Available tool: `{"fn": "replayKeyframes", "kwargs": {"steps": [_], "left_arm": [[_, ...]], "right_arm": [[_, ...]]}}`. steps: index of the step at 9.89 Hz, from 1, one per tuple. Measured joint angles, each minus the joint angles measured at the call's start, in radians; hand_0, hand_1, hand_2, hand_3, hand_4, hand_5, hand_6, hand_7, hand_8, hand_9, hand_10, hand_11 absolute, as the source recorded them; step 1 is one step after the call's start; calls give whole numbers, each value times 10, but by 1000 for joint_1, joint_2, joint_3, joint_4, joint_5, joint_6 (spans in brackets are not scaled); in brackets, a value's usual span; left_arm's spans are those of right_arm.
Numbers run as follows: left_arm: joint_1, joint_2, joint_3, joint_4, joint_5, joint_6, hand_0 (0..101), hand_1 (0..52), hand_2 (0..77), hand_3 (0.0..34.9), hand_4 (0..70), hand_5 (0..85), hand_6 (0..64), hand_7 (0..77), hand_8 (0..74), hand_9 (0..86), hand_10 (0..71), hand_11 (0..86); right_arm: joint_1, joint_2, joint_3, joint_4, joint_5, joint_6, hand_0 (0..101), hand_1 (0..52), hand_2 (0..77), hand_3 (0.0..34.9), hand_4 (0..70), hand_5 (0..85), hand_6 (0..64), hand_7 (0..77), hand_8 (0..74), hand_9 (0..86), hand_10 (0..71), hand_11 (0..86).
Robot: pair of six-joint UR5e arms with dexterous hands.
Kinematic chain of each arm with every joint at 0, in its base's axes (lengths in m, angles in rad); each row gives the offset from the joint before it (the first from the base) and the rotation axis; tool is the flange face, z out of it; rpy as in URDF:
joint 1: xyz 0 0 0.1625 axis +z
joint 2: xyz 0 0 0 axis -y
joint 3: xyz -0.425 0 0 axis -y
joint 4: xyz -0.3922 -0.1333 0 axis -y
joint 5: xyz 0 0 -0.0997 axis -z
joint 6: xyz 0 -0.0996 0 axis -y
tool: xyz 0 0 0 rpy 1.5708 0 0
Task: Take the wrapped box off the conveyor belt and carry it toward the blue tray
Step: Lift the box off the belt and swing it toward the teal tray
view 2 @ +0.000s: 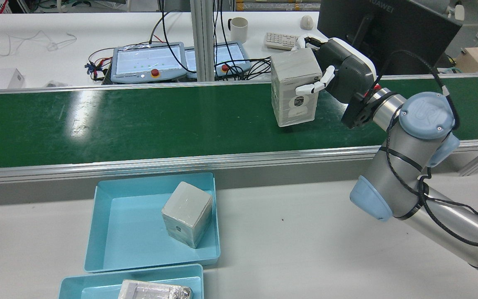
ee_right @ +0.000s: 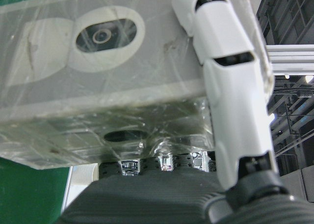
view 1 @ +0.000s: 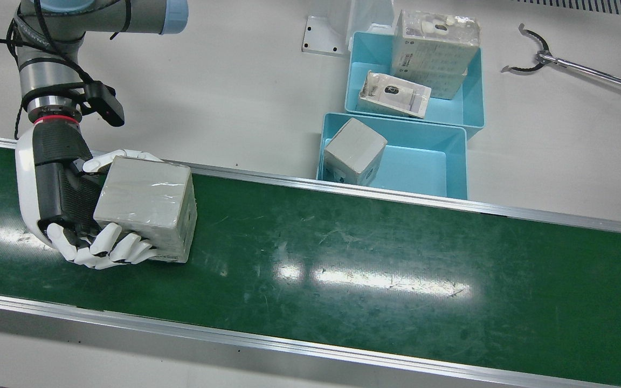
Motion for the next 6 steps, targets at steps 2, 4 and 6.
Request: {"fn": "replayKeyframes", "kwargs": {"steps": [2, 4, 6], "left_arm": [[0, 0, 0, 0, 0, 0, 0, 0, 5, 0, 0, 11, 5, 0, 0, 0, 5, 0], [0, 0, 0, 0, 0, 0, 0, 0, 5, 0, 0, 11, 5, 0, 0, 0, 5, 0], [0, 0, 0, 0, 0, 0, 0, 0, 5, 0, 0, 11, 5, 0, 0, 0, 5, 0]], "right_arm": [[-2, 54, 95, -53, 0, -39, 502, 33, 327, 28, 262, 693, 305, 622, 458, 491, 431, 425], [-68, 124, 136, -90, 31, -92, 525, 33, 327, 28, 284, 687, 316, 660, 469, 513, 458, 431], [-187, 190, 139, -99, 109, -170, 482, 33, 327, 23, 284, 698, 344, 698, 491, 584, 502, 464]]}}
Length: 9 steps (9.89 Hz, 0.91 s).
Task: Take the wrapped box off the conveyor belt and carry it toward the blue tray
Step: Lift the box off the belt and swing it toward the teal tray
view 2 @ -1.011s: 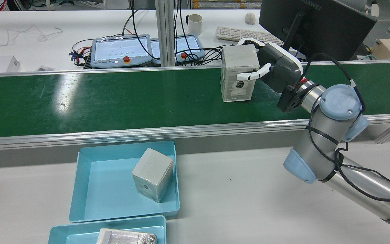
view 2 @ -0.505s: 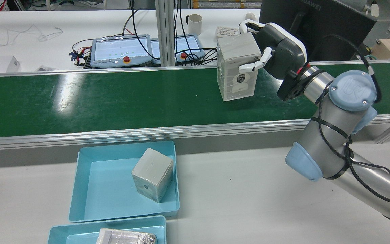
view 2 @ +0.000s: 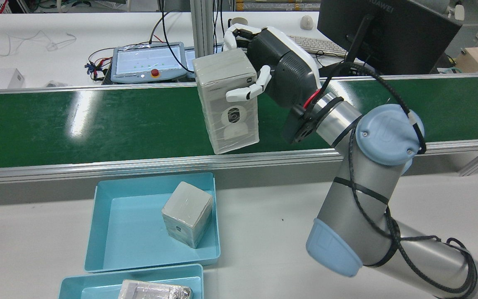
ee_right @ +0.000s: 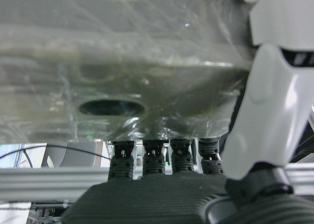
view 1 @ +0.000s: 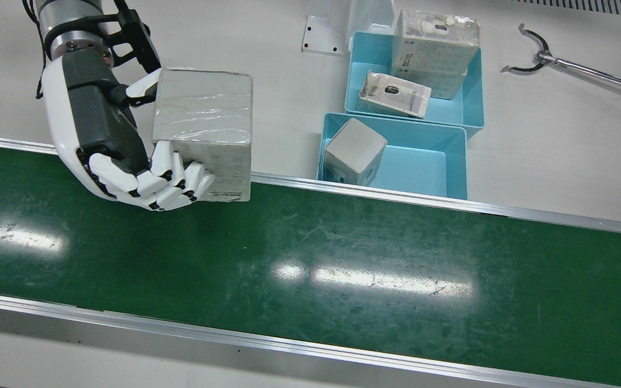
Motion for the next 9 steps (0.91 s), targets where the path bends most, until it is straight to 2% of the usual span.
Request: {"fn": "replayKeyframes", "kwargs": {"steps": [1, 2, 3, 4, 5, 6, 7, 8, 9], "left_arm": [[0, 0, 0, 0, 0, 0, 0, 0, 5, 0, 0, 11, 0, 0, 0, 0, 0, 0], [0, 0, 0, 0, 0, 0, 0, 0, 5, 0, 0, 11, 0, 0, 0, 0, 0, 0], [0, 0, 0, 0, 0, 0, 0, 0, 5, 0, 0, 11, 5, 0, 0, 0, 5, 0], [0, 0, 0, 0, 0, 0, 0, 0, 5, 0, 0, 11, 0, 0, 0, 0, 0, 0], [0, 0, 0, 0, 0, 0, 0, 0, 5, 0, 0, 11, 0, 0, 0, 0, 0, 0], [0, 0, 0, 0, 0, 0, 0, 0, 5, 0, 0, 11, 0, 0, 0, 0, 0, 0], [0, 0, 0, 0, 0, 0, 0, 0, 5, 0, 0, 11, 0, 0, 0, 0, 5, 0], [0, 0, 0, 0, 0, 0, 0, 0, 5, 0, 0, 11, 0, 0, 0, 0, 5, 0], [0, 0, 0, 0, 0, 0, 0, 0, 5, 0, 0, 11, 0, 0, 0, 0, 5, 0]], "right_arm": [[-63, 33, -3, 1, 46, -51, 482, 33, 327, 23, 284, 698, 344, 698, 491, 584, 502, 464], [-115, 61, -12, 2, 87, -96, 475, 33, 327, 0, 431, 742, 436, 774, 605, 813, 567, 584], [-164, 88, -25, 6, 126, -143, 486, 5, 404, 0, 573, 698, 502, 774, 676, 824, 595, 676], [-206, 111, -43, 18, 160, -189, 486, 5, 404, 0, 573, 698, 502, 774, 698, 845, 704, 829], [-241, 126, -66, 47, 183, -228, 484, 5, 404, 0, 676, 704, 518, 774, 698, 845, 698, 829], [-269, 135, -97, 88, 197, -253, 486, 5, 404, 0, 660, 731, 524, 774, 698, 845, 698, 829], [-299, 139, -132, 129, 203, -267, 488, 5, 404, 0, 622, 731, 529, 774, 649, 845, 687, 834], [-324, 141, -159, 154, 205, -273, 488, 5, 404, 0, 622, 731, 529, 774, 649, 845, 687, 834], [-346, 146, -185, 169, 203, -276, 489, 5, 409, 0, 545, 464, 529, 774, 578, 845, 649, 845]]}}
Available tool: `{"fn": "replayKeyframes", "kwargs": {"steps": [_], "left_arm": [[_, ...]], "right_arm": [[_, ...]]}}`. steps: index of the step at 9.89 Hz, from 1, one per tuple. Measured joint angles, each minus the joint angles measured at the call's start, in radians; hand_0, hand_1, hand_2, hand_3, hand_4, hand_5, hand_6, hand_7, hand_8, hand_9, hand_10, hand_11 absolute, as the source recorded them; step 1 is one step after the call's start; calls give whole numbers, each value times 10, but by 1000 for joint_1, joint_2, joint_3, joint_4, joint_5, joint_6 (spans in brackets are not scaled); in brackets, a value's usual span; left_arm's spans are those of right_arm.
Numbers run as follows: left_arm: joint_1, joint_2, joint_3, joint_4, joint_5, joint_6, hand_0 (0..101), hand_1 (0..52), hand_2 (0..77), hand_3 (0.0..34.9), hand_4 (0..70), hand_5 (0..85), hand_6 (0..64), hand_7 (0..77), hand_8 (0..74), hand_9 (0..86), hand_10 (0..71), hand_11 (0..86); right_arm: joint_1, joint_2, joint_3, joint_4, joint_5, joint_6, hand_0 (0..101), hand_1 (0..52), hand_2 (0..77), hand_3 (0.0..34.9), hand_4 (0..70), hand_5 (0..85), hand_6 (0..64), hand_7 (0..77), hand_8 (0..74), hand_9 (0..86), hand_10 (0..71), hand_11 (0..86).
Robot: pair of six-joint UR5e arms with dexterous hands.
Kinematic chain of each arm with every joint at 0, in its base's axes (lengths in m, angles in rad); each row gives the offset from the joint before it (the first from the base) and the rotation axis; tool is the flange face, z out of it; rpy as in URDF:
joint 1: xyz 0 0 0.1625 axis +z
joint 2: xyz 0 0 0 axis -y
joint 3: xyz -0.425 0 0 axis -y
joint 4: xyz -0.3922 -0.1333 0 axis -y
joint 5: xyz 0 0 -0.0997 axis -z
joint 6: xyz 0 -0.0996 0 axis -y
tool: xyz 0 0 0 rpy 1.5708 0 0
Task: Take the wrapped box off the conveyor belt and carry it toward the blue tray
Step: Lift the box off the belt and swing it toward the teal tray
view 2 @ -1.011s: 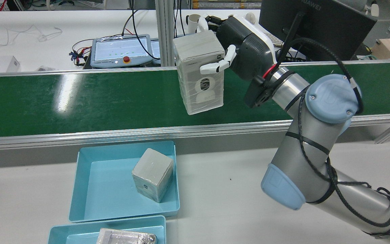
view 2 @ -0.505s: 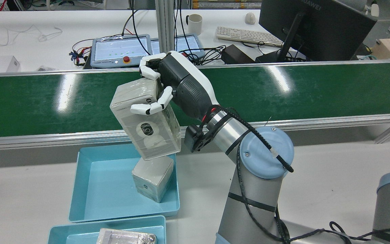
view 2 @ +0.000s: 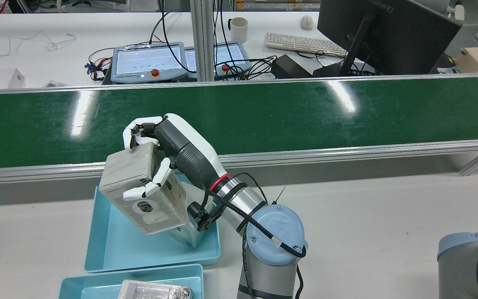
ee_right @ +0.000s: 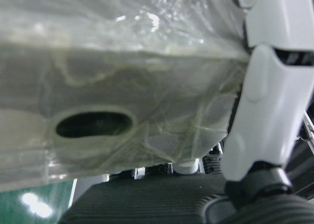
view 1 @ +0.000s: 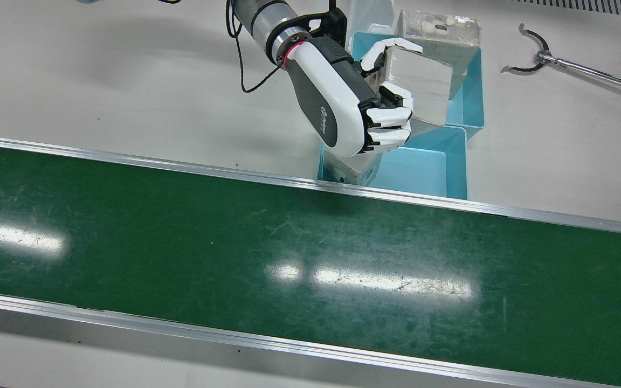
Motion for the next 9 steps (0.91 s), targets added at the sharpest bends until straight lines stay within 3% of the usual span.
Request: {"fn": "replayKeyframes", "kwargs": {"steps": [1, 2, 3, 4, 5, 6, 7, 8, 9], "left_arm": [[0, 0, 0, 0, 0, 0, 0, 0, 5, 0, 0, 11, 0, 0, 0, 0, 5, 0], [0, 0, 0, 0, 0, 0, 0, 0, 5, 0, 0, 11, 0, 0, 0, 0, 5, 0], [0, 0, 0, 0, 0, 0, 0, 0, 11, 0, 0, 11, 0, 0, 0, 0, 0, 0], [0, 0, 0, 0, 0, 0, 0, 0, 5, 0, 0, 11, 5, 0, 0, 0, 5, 0], [0, 0, 0, 0, 0, 0, 0, 0, 5, 0, 0, 11, 5, 0, 0, 0, 5, 0], [0, 0, 0, 0, 0, 0, 0, 0, 5, 0, 0, 11, 0, 0, 0, 0, 5, 0], [0, 0, 0, 0, 0, 0, 0, 0, 11, 0, 0, 11, 0, 0, 0, 0, 5, 0], [0, 0, 0, 0, 0, 0, 0, 0, 11, 0, 0, 11, 0, 0, 0, 0, 5, 0], [0, 0, 0, 0, 0, 0, 0, 0, 5, 0, 0, 11, 0, 5, 0, 0, 5, 0]], "right_arm": [[-19, 7, -22, 8, -4, -1, 489, 5, 409, 0, 545, 464, 529, 774, 578, 845, 649, 845], [-33, 14, -36, 12, -7, -2, 503, 16, 256, 0, 398, 584, 475, 774, 420, 829, 496, 856], [-46, 19, -44, 13, -10, -2, 535, 131, 158, 99, 224, 475, 284, 769, 295, 502, 213, 725], [-56, 22, -47, 14, -17, -3, 535, 131, 158, 99, 224, 475, 284, 769, 295, 502, 213, 725], [-63, 24, -45, 14, -30, -3, 499, 360, 185, 128, 147, 382, 158, 256, 0, 0, 65, 11], [-66, 22, -38, 13, -43, -2, 494, 235, 147, 170, 158, 327, 27, 245, 0, 5, 0, 11], [-70, 12, -20, 11, -53, -2, 495, 93, 153, 210, 158, 355, 60, 262, 0, 11, 0, 5], [-72, -12, 14, 9, -57, -1, 494, 191, 120, 242, 158, 355, 60, 267, 0, 65, 0, 5], [-68, -51, 66, 6, -59, 0, 494, 191, 120, 242, 158, 355, 60, 267, 0, 65, 0, 5]]}}
